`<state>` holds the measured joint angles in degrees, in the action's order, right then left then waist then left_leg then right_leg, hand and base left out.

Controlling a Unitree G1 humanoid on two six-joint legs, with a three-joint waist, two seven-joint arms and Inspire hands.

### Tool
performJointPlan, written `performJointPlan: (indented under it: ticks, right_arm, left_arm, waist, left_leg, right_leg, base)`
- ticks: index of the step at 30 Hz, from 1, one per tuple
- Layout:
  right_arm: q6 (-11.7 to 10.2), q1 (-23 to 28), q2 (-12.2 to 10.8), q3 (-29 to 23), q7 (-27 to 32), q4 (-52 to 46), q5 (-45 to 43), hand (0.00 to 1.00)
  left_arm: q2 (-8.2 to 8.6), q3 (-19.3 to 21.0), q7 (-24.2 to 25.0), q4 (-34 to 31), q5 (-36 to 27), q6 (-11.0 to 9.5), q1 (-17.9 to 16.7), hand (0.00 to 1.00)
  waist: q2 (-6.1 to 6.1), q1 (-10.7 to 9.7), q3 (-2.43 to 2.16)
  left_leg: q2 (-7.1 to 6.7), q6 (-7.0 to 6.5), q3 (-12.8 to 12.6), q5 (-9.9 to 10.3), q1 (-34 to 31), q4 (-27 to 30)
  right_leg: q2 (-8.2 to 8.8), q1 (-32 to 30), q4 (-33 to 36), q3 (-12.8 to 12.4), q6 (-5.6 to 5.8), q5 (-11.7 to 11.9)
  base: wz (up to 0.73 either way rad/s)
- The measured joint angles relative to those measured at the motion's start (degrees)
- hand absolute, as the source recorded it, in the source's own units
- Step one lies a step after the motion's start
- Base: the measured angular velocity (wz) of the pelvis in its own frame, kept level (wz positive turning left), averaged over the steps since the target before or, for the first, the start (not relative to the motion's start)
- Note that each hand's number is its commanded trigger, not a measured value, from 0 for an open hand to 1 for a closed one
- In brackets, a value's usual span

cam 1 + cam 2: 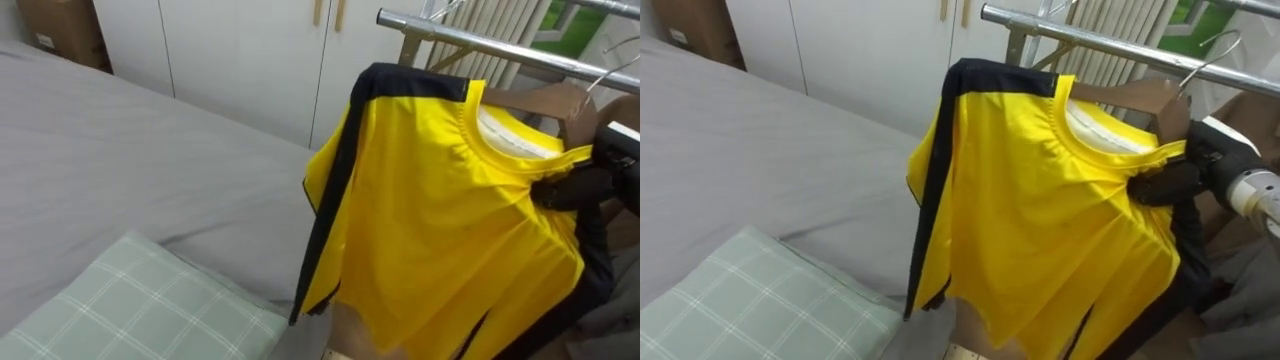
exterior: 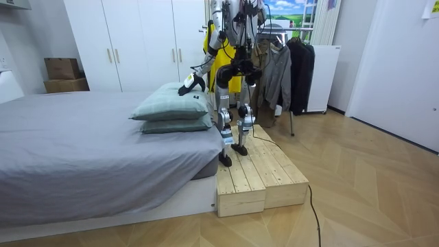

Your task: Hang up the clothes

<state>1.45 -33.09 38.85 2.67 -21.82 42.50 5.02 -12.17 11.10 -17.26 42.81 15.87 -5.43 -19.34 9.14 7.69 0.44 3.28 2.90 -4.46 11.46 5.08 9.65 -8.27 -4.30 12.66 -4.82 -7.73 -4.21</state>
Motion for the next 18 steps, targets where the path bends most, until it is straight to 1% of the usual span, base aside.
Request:
performJointPlan:
  ticks: [5, 7, 10, 13, 18]
  right_arm:
    - [0.00, 0.00, 0.03, 0.00, -0.78, 1.59, 1.76, 1.00]
    - [-0.01, -0.02, 0.05, 0.00, -1.00, 3.75, 2.68, 1.00]
    - [0.01, -0.02, 0.07, 0.00, -1.57, 6.68, 3.86, 1.00]
    - [0.02, -0.04, 0.09, 0.00, -1.75, 8.50, 4.05, 1.00]
    - [0.08, -0.05, 0.15, 0.00, -2.13, 9.60, 4.08, 1.00]
  left_arm:
    - [0.01, 0.02, -0.01, -0.17, 0.00, 0.06, -0.12, 0.00]
    - [-0.01, 0.01, 0.02, -0.45, -0.02, 0.14, -0.10, 0.00]
    - [-0.01, 0.01, 0.36, -1.33, -0.05, 0.51, -0.27, 0.00]
    - [-0.02, 0.00, 0.38, -1.76, -0.05, 0.93, -0.27, 0.00]
    - [-0.03, -0.01, 0.38, -1.89, -0.14, 1.06, -0.26, 0.00]
  waist:
    - [-0.04, 0.02, -0.02]
    - [-0.03, 0.01, -0.03]
    - [-0.02, 0.03, -0.04]
    - [-0.01, -0.03, -0.05]
    - [-0.02, -0.16, -0.05]
  left_leg:
    - [-0.02, 0.00, 0.04, 0.00, 0.35, -0.02]
    - [-0.06, 0.00, 0.61, 0.00, 0.30, 0.00]
    - [-0.10, 0.00, 0.79, 0.00, 0.14, 0.07]
    - [-0.10, 0.00, 0.96, 0.00, -0.10, 0.16]
    - [-0.12, 0.02, 1.39, -0.02, -0.31, 0.22]
  right_leg:
    - [0.02, 0.36, -0.04, -0.01, 0.06, -0.04]
    - [0.09, 0.39, -0.03, 0.26, 0.07, -0.04]
    - [0.10, 0.30, -0.04, 0.25, 0.12, -0.18]
    - [0.10, 0.16, -0.03, 0.27, 0.12, -0.19]
    - [0.07, 0.04, -0.04, 0.32, 0.09, -0.21]
  base:
    - [0.00]
    - [0.04]
    - [0.03]
    - [0.00]
    - [0.01]
